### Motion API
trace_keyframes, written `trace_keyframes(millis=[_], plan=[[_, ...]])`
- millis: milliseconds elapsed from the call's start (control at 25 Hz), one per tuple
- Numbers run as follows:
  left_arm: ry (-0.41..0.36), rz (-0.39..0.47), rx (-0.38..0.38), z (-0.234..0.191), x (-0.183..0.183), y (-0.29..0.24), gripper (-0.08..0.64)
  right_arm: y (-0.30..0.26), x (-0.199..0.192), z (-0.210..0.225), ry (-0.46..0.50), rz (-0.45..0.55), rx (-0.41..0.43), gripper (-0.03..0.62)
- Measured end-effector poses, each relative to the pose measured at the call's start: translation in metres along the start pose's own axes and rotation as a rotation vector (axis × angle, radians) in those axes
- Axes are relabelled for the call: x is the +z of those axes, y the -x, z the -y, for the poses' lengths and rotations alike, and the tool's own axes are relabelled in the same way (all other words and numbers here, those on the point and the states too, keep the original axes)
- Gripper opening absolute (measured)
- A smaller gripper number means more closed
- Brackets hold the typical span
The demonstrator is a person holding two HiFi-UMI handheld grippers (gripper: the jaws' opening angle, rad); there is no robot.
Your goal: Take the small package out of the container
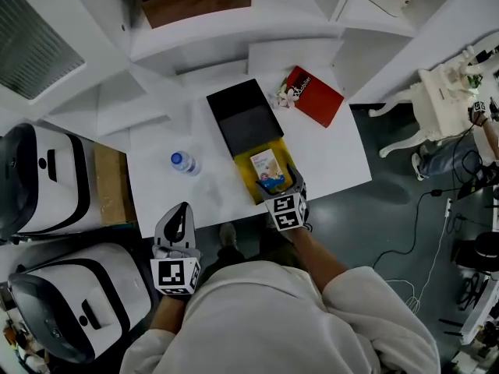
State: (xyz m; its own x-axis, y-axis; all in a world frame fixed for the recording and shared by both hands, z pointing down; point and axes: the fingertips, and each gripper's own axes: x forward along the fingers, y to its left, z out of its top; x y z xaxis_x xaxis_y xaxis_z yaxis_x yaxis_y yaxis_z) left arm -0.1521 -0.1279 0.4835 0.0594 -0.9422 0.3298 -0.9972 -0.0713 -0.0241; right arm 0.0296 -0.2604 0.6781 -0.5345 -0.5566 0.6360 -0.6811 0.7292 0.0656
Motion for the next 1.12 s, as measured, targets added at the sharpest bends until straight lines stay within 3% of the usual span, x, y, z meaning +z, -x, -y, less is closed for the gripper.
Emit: trace_keyframes(millis=[280, 1120], plan=[[0.036, -0.050, 0.055, -0.013, -0.015, -0.009, 0.008, -0.045, -0.020, 0.001, -0.006, -0.105, 0.042, 0.436], [0.104, -0.132, 0.092, -0.039, -0.038, -0.042, 0.008, -0.113, -0.068, 0.008, -0.087, -0.371, 0.079, 0.437]])
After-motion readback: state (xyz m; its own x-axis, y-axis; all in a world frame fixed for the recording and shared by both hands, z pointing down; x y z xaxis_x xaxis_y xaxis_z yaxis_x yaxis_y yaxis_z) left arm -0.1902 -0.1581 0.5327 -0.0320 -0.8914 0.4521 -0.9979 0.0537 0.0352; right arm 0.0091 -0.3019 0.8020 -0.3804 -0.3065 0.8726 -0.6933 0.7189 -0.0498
